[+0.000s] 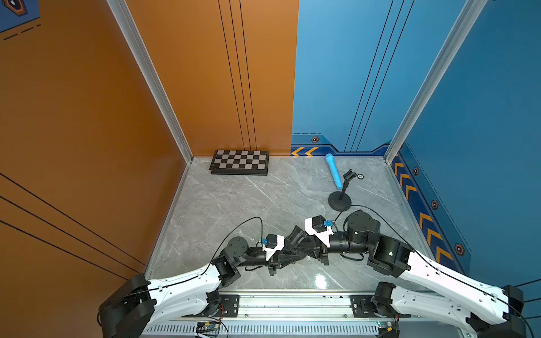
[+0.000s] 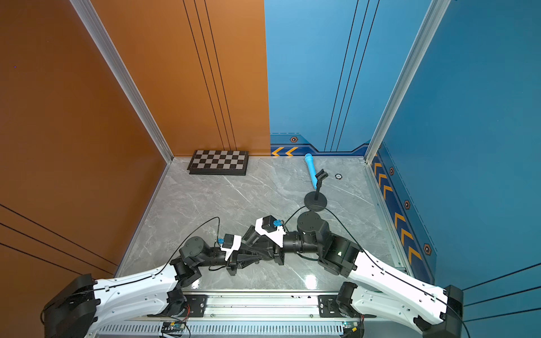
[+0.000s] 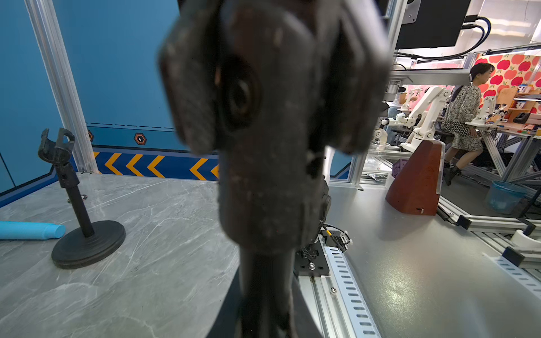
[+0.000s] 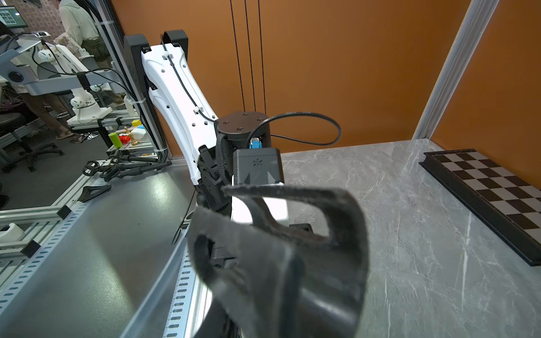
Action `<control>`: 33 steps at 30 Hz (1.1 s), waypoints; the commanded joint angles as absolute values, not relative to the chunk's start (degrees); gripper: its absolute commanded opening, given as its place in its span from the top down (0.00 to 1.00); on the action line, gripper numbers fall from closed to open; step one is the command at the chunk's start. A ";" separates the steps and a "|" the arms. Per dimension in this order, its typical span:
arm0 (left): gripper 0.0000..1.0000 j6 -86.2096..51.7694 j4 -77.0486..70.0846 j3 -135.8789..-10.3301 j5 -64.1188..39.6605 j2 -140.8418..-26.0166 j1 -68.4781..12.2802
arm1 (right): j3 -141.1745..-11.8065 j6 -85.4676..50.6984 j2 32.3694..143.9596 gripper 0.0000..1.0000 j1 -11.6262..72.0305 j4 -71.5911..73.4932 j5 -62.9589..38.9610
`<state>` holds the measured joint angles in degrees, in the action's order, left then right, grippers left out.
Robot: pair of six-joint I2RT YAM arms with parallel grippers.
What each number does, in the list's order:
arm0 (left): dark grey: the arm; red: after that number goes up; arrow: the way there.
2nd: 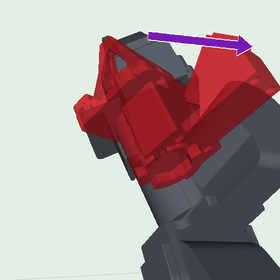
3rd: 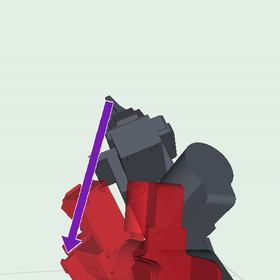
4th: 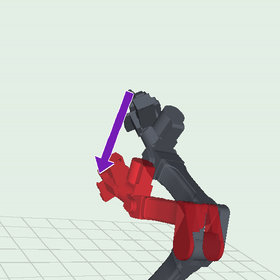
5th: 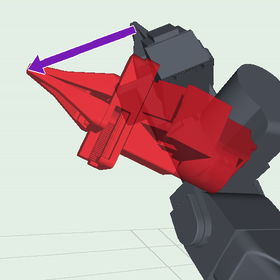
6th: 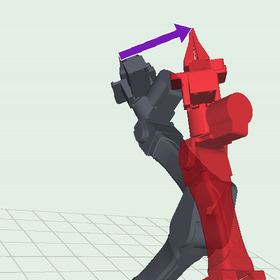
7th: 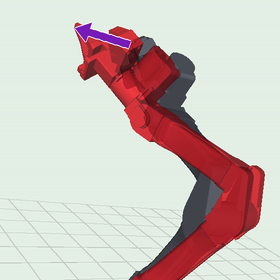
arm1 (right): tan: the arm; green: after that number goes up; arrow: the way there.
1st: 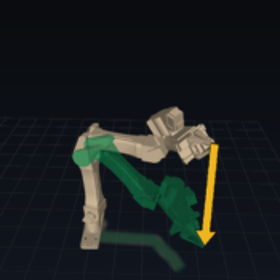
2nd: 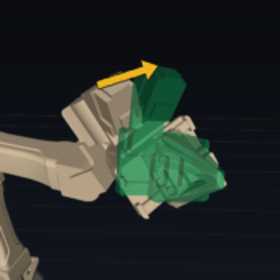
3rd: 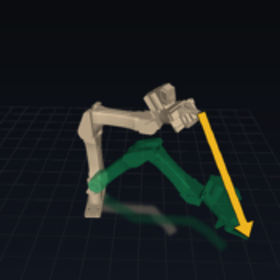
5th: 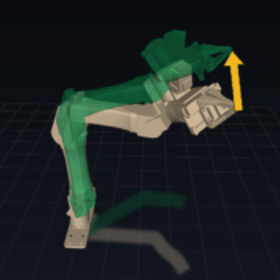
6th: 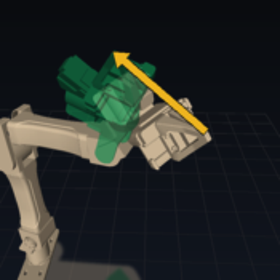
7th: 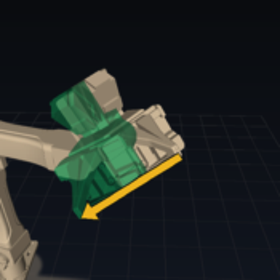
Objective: Assemble a microphone stand
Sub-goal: Hold the microphone stand pole at the microphone stand base.
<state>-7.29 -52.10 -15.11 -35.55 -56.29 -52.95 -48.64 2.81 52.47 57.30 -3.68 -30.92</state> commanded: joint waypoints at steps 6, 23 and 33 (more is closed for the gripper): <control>0.56 -6.46 -51.79 -14.05 -23.24 -55.05 -53.28 | -47.45 2.06 52.25 1.00 57.49 -2.86 -13.44; 0.02 -2.36 -51.91 -12.69 -6.33 -69.99 -48.28 | -30.89 -6.36 63.27 1.00 54.46 31.59 8.27; 0.02 -2.38 -51.94 -13.96 -9.21 -76.28 -44.54 | -23.86 -11.14 66.62 1.00 54.60 40.65 6.30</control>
